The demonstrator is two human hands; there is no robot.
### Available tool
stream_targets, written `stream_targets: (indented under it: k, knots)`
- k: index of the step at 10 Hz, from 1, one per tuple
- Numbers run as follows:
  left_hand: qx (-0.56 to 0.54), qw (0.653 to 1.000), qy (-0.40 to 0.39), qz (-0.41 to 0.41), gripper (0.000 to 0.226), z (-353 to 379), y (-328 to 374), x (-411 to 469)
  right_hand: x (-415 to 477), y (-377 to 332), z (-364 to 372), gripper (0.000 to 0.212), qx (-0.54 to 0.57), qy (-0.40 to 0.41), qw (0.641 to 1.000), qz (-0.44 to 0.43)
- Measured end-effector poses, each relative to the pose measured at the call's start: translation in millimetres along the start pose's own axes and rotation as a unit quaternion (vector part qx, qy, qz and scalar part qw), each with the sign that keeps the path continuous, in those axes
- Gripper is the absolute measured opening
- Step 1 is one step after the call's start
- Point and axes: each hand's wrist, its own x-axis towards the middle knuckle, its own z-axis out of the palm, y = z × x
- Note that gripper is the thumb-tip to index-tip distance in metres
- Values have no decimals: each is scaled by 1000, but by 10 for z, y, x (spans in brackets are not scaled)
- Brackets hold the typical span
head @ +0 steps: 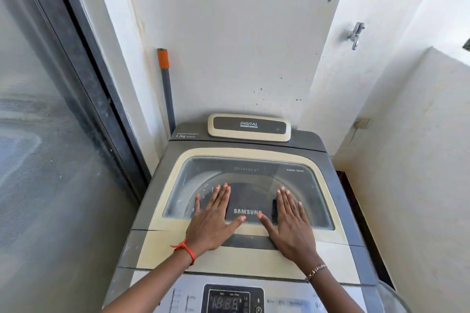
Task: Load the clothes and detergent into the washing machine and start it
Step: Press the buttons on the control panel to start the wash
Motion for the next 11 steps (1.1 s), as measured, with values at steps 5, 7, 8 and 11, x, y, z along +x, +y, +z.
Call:
stream_targets:
  k: [5, 7, 8, 11]
  knots:
    - [13, 1000, -22, -2, 92, -7, -6, 2, 9, 14, 2, 121, -7, -28, 1000, 5]
    - [7, 1000, -28, 1, 87, -50, 17, -22, 17, 19, -17, 88, 0, -48, 999, 16]
    - [6, 999, -45, 4, 88, -74, 31, -32, 4, 15, -28, 85, 0, -55, 998, 15]
    - [3, 997, -73, 10, 88, -135, 49, -70, -23, 3, -56, 87, 0, -75, 997, 11]
